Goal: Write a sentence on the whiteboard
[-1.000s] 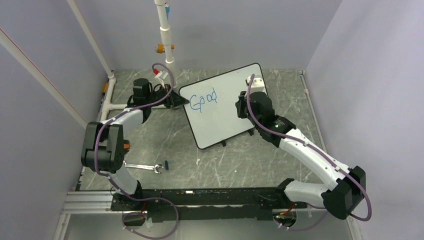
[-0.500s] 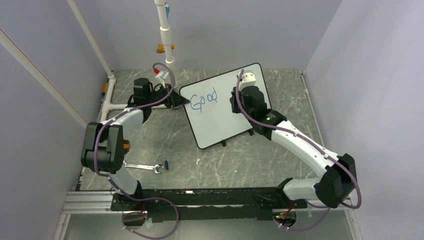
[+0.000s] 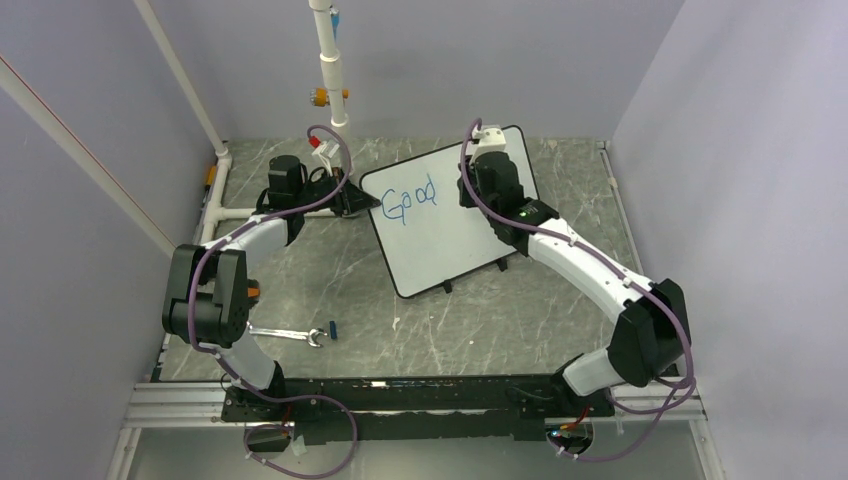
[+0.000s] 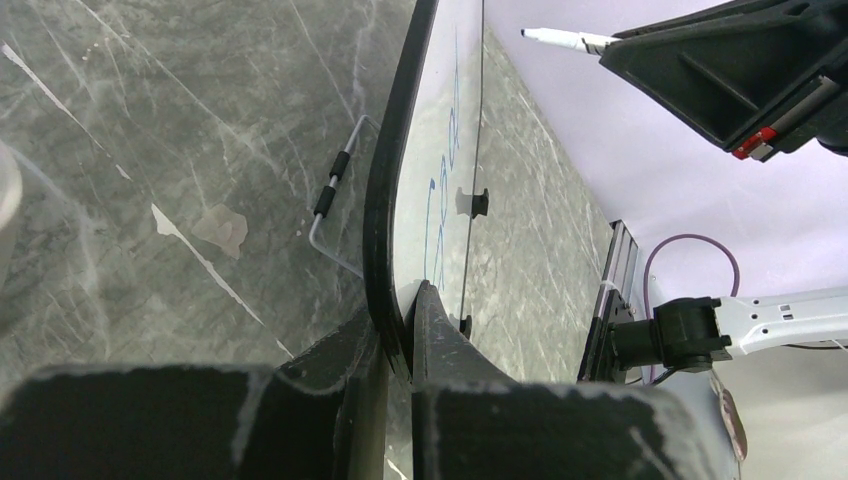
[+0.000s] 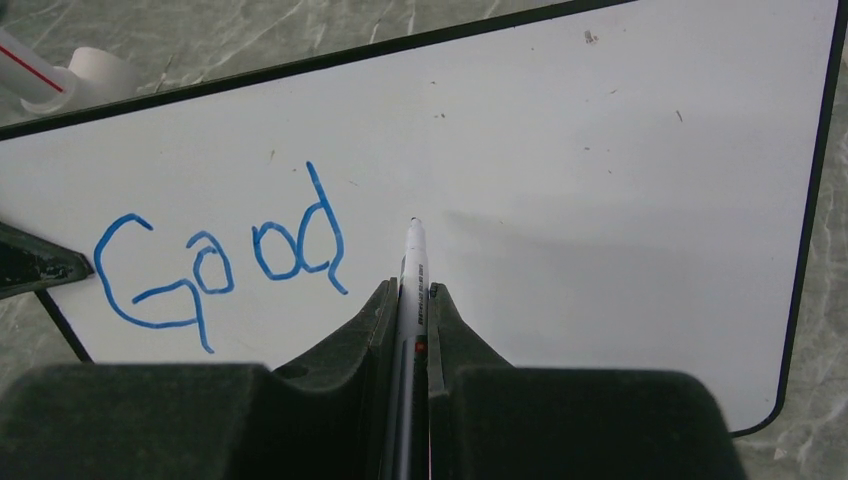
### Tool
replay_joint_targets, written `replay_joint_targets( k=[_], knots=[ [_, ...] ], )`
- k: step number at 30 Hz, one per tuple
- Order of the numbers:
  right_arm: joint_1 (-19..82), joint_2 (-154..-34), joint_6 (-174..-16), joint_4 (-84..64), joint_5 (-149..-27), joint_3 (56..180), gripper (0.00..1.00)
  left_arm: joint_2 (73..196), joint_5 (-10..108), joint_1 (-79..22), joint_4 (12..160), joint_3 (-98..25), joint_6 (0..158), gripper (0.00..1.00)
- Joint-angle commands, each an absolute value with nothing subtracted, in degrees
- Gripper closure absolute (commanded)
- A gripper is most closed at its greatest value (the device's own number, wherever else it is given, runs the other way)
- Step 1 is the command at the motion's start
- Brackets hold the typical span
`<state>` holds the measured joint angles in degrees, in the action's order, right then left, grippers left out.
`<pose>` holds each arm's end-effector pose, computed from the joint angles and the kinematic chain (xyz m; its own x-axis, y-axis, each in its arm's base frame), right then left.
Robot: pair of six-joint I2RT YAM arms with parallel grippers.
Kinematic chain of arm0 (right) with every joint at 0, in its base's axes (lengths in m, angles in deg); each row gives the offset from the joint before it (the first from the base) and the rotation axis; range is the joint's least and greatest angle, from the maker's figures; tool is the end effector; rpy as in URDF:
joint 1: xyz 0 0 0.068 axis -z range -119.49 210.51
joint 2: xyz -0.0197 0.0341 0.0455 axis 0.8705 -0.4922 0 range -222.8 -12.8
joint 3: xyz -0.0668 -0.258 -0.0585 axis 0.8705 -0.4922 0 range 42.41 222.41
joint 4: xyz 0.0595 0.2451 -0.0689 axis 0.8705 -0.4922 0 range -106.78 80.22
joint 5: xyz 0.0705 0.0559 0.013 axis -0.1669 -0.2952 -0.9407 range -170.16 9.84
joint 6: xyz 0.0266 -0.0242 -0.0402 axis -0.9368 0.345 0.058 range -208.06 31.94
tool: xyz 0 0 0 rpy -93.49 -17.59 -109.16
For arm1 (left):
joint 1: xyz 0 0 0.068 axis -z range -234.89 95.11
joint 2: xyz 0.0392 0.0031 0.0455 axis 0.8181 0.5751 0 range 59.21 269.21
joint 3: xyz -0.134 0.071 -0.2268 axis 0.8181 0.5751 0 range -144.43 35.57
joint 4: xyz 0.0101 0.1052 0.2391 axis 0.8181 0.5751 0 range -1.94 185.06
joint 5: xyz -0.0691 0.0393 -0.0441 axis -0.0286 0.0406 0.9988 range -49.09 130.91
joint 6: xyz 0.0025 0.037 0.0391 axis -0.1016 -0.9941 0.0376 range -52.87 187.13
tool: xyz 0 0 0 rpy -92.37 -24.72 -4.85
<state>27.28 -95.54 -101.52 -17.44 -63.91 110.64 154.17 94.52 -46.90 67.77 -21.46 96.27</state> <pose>0.2890 0.1776 0.3313 -0.3789 0.0188 -0.9253 -0.2275 0.9672 0.1128 0.3561 -0.0790 0.2445 -0.6722 -0.1973 -0.7136 0.5896 0.4404 -0.6771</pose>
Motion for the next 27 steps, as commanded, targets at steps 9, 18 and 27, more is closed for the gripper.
replay_joint_targets(
  k=[9, 18, 27],
  knots=[
    [30.1, -101.6, -101.5, -12.9, -63.4, 116.5, 1.00, 152.0, 92.8, -46.1, 66.5, -22.8, 88.8, 1.00],
    [30.5, -102.3, -101.5, -11.7, -63.1, 114.2, 1.00, 151.9, 92.8, -46.1, 66.6, -22.9, 88.8, 1.00],
    [30.5, -100.0, -102.4, -10.6, -63.0, 107.3, 1.00, 151.9, 92.8, -46.1, 66.6, -22.9, 88.7, 1.00]
  ],
)
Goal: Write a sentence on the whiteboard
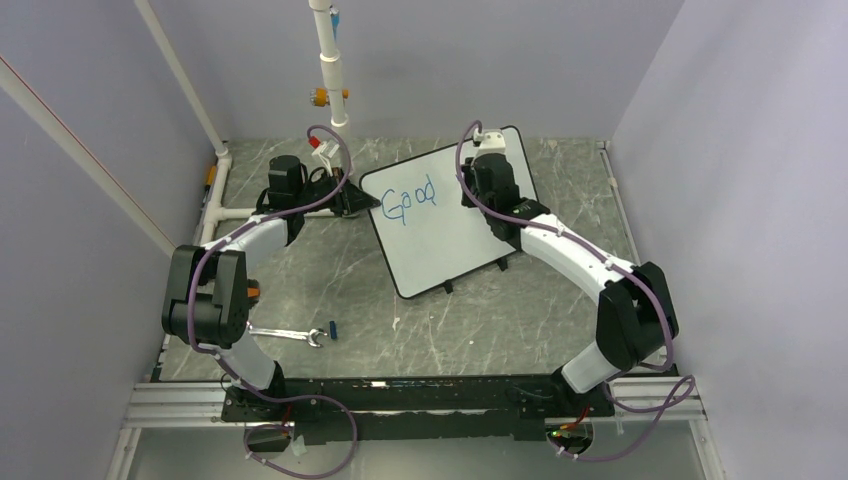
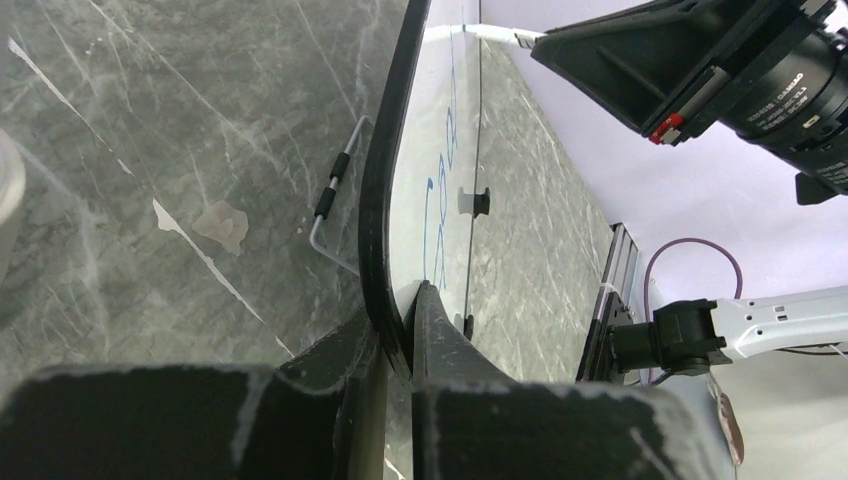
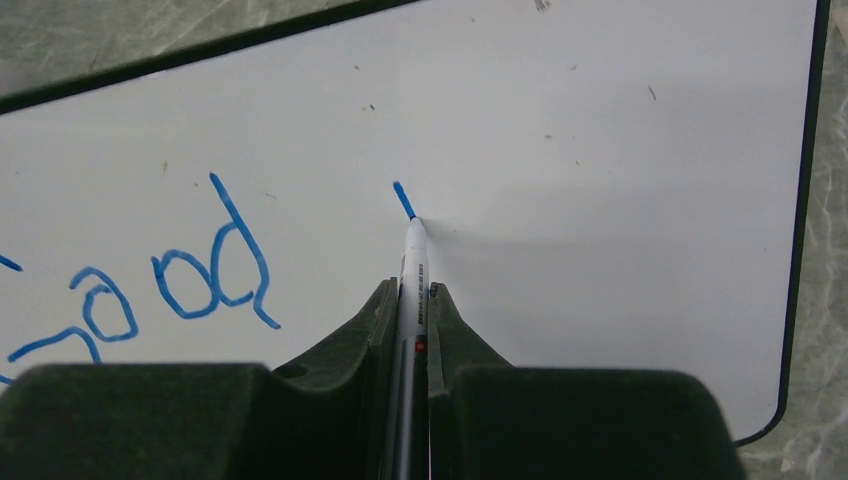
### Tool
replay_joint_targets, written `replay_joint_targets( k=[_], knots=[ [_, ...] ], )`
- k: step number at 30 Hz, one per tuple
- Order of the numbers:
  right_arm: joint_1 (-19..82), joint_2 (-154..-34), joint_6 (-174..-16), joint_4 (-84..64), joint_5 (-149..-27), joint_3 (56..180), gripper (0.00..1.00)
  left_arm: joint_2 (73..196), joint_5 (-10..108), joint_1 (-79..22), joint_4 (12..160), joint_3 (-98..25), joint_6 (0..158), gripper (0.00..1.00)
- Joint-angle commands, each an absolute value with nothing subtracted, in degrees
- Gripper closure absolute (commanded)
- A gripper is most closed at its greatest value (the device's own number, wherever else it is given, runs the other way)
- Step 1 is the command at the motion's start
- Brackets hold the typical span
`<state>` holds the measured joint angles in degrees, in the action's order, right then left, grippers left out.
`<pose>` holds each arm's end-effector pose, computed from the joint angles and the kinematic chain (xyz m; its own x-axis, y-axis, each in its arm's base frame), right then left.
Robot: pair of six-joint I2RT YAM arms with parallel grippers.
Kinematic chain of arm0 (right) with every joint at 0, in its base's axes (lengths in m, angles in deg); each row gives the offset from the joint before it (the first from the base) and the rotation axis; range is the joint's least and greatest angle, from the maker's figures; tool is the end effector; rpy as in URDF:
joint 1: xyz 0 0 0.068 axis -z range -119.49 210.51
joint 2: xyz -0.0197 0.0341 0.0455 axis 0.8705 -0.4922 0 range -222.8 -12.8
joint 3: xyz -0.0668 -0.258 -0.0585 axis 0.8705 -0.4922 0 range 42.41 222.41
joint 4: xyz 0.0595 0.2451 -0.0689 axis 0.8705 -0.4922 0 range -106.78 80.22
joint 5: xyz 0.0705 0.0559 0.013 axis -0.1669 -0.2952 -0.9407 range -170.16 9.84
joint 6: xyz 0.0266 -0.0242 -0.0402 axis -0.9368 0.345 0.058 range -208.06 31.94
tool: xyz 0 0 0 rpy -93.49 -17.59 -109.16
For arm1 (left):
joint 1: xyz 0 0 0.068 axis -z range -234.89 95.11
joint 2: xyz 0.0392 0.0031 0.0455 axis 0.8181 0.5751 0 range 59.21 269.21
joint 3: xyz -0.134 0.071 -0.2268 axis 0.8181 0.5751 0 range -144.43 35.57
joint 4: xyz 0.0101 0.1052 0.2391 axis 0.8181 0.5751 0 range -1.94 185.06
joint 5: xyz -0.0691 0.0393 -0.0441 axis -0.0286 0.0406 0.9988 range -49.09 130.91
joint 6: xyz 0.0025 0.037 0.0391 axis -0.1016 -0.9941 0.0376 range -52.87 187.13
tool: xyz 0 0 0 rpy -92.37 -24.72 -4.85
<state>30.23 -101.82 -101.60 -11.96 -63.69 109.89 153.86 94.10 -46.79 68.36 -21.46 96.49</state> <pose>0.3197 0.1752 0.2998 -0.3984 0.0272 -0.9168 -0.1710 0.9798 0.1034 0.3552 -0.0794 0.2454 -0.6766 -0.2004 -0.7085 0.5817 0.4445 -0.6812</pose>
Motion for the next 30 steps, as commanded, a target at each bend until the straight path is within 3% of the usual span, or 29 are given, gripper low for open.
replay_joint_targets(
  k=[1, 22, 30],
  knots=[
    [30.7, -99.8, -102.5, -10.5, -63.0, 106.8, 1.00, 152.0, 92.7, -46.1, 66.6, -22.9, 88.7, 1.00],
    [31.2, -104.6, -101.2, -14.5, -61.2, 117.3, 1.00, 151.4, 92.8, -46.1, 66.3, -22.7, 88.9, 1.00],
    [31.3, -99.1, -103.2, -16.7, -62.1, 115.7, 1.00, 150.9, 92.0, -46.1, 67.2, -22.7, 88.5, 1.00]
  ],
)
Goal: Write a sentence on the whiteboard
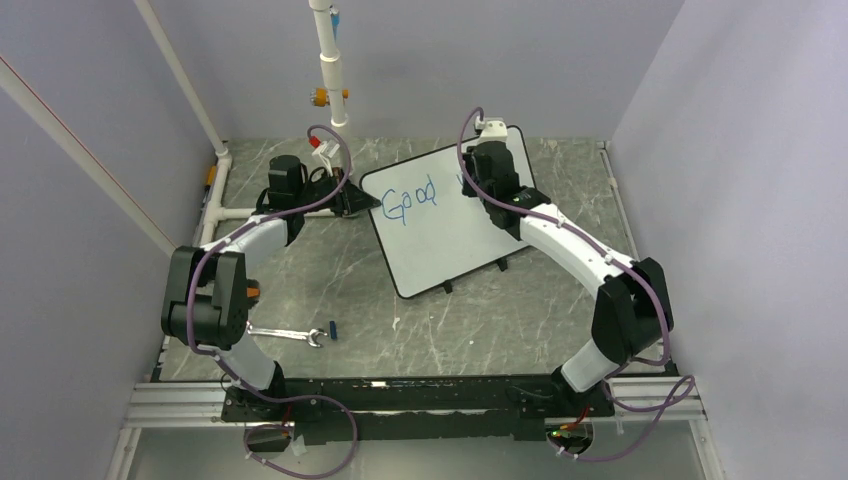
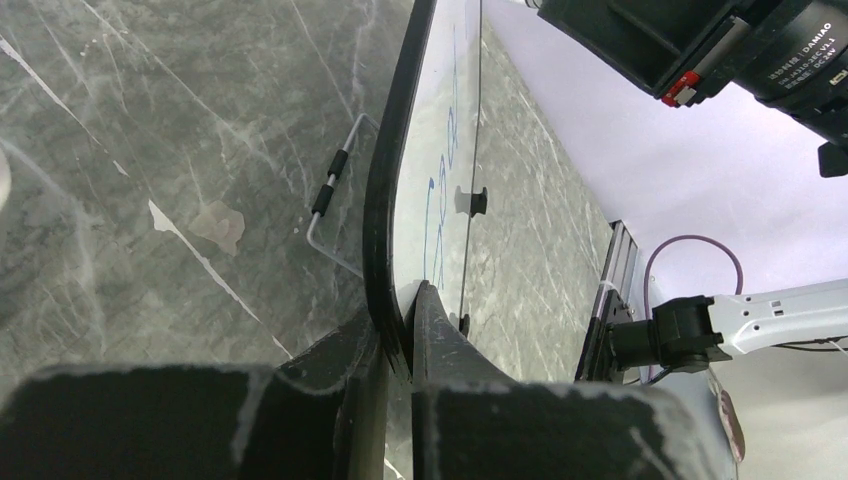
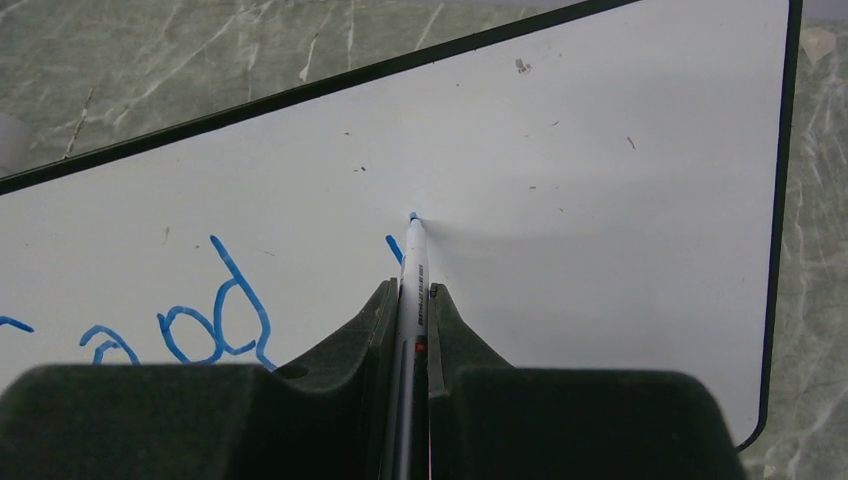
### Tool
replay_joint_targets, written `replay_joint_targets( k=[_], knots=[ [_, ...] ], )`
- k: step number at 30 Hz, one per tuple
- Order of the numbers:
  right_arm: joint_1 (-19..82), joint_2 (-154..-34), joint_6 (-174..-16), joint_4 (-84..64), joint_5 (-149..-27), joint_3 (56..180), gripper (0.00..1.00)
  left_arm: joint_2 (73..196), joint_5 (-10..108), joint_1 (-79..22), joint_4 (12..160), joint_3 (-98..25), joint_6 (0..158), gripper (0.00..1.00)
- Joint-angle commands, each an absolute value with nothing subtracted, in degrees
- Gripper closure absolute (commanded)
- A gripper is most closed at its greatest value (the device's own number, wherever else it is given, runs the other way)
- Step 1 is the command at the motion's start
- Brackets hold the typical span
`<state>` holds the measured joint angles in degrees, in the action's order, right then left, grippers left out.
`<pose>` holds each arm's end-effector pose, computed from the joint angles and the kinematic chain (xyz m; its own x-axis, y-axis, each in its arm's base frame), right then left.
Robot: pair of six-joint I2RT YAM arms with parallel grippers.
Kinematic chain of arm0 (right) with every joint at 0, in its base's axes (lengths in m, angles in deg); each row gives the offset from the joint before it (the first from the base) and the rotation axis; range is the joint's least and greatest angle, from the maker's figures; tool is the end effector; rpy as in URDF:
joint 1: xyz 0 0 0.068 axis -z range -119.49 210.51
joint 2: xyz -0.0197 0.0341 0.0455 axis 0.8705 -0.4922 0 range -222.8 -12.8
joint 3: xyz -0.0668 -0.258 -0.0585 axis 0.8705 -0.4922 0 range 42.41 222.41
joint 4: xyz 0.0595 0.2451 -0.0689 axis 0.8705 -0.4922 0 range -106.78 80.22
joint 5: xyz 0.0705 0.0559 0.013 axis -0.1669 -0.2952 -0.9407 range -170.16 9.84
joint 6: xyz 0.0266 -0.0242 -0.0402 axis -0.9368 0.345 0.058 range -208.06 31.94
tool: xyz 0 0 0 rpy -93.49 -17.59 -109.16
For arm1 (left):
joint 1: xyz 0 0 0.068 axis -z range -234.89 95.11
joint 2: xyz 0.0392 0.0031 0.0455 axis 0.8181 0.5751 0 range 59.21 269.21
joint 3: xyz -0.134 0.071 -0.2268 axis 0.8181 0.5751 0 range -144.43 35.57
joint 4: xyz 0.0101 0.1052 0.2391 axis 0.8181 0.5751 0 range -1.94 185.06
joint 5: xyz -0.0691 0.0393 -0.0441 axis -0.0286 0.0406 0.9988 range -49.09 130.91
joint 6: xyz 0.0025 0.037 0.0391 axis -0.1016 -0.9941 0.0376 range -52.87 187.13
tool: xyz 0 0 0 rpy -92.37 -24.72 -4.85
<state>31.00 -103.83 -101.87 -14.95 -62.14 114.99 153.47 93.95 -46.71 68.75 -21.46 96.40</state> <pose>0.3317 0.1753 0.3136 -0.3915 0.0391 -0.9194 -0.1323 0.9863 0.0983 0.3540 -0.0797 0.2470 -0.6754 -0.1999 -0.7098 0.5823 0.4460 -0.6797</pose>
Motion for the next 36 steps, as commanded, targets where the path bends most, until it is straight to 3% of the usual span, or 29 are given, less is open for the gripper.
replay_joint_targets(
  k=[1, 18, 29, 36],
  knots=[
    [31.3, -97.8, -103.6, -17.2, -62.4, 115.4, 1.00, 150.7, 91.7, -46.1, 67.7, -22.7, 88.1, 1.00],
    [31.3, -78.8, -106.0, -20.6, -66.8, 105.8, 1.00, 144.0, 86.0, -45.1, 82.9, -23.7, 77.4, 1.00],
    [31.2, -78.3, -106.3, -18.2, -68.0, 103.7, 1.00, 138.9, 79.8, -45.2, 94.4, -23.1, 74.1, 1.00],
    [31.2, -81.3, -104.9, -16.5, -68.9, 104.9, 1.00, 137.0, 78.0, -45.1, 91.2, -17.9, 74.2, 1.00]
  ],
)
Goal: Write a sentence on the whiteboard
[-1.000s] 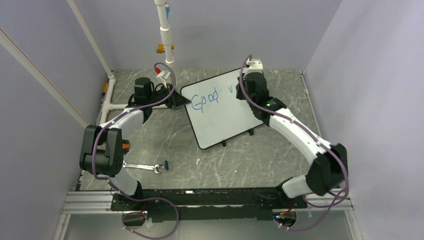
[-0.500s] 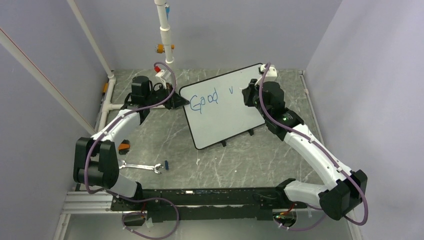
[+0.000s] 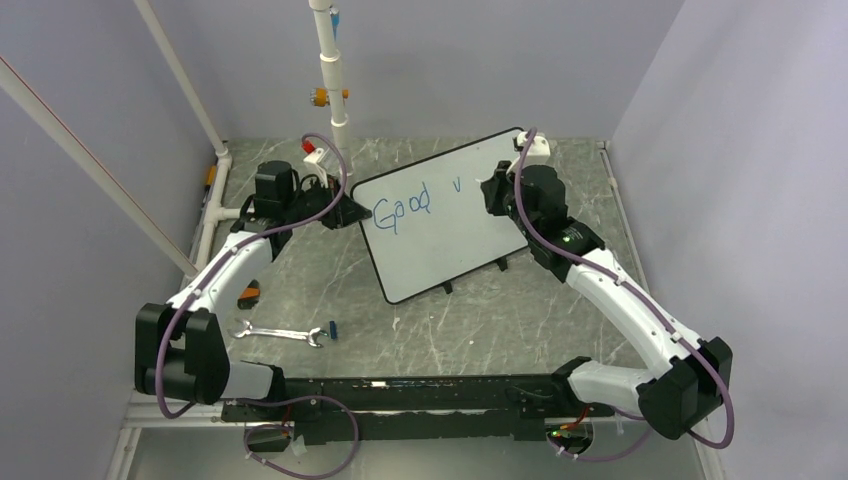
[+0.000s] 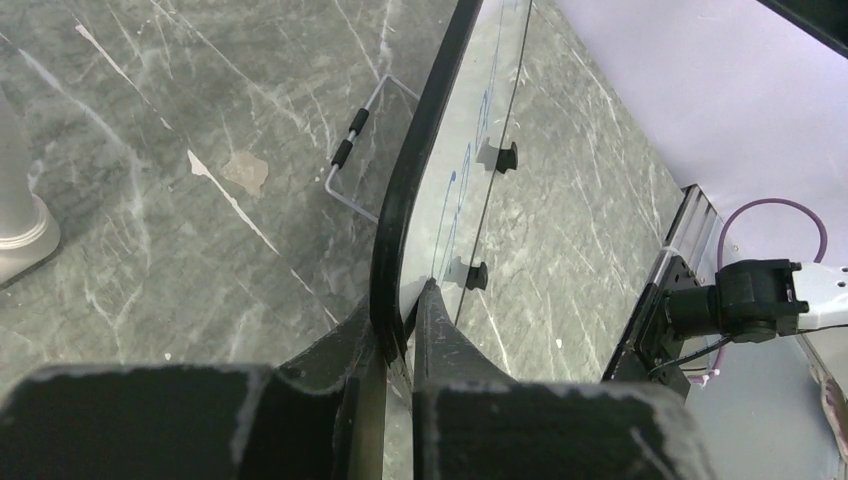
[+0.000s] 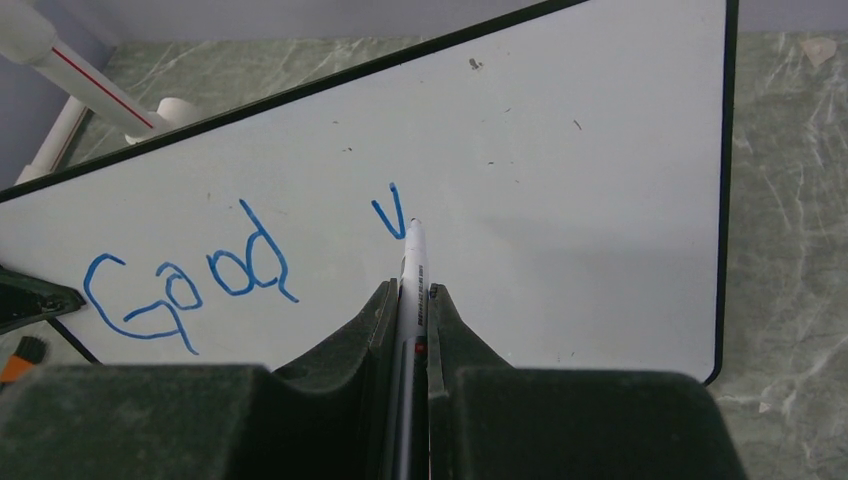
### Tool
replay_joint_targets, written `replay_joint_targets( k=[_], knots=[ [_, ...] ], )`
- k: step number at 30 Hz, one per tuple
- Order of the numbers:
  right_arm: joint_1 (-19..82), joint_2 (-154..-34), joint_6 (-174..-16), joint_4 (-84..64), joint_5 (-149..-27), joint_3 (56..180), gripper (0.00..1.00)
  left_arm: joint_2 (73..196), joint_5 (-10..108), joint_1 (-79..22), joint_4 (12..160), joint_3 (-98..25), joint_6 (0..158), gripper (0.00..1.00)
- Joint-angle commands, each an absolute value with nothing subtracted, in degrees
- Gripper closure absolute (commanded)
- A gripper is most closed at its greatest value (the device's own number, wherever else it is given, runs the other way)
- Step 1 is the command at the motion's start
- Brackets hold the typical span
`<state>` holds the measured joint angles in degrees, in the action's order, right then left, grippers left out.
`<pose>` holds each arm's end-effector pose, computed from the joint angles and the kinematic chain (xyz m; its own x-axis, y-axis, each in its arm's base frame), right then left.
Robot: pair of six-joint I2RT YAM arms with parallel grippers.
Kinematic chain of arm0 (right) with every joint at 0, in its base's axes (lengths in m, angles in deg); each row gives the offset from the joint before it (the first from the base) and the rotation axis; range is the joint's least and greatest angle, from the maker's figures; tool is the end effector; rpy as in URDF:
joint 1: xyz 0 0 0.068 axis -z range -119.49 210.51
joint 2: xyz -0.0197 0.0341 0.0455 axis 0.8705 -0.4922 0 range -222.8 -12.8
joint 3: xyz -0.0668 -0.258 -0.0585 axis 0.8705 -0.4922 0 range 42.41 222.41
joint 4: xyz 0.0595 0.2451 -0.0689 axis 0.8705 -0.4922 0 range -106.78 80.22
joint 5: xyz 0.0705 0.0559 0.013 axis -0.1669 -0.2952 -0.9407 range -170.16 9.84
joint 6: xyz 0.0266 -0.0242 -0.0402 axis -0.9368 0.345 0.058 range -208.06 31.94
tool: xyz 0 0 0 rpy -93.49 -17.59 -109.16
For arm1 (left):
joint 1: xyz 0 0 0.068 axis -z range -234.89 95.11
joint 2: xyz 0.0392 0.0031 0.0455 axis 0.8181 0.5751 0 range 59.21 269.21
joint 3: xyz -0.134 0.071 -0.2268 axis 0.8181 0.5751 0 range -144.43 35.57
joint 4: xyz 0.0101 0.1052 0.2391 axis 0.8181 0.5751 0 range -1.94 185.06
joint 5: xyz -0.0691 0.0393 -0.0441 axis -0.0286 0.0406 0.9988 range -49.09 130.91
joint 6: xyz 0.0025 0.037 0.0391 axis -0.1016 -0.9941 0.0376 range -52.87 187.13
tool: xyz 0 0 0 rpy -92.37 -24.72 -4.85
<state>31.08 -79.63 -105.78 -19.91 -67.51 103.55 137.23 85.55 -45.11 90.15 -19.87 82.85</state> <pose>0.2393 0.1262 0.3620 -0.3162 0.1625 -0.9347 -0.2098 0.9489 0.2359 0.2960 -0.0765 0.2917 -0.5991 -0.0924 -0.7953 0.6107 0.5896 -0.5285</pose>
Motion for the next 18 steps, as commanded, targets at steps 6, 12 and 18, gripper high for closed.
replay_joint_targets(
  k=[6, 12, 18],
  knots=[
    [31.2, -84.0, -104.5, -14.3, -70.3, 105.5, 1.00, 136.0, 75.7, -45.1, 90.3, -18.1, 74.1, 1.00],
    [31.3, -87.7, -104.8, -11.9, -71.9, 106.6, 1.00, 136.5, 75.1, -45.1, 91.0, -18.9, 73.6, 1.00],
    [31.4, -89.7, -103.8, -10.9, -69.2, 108.6, 1.00, 136.5, 74.6, -45.1, 91.3, -19.1, 73.2, 1.00]
  ],
)
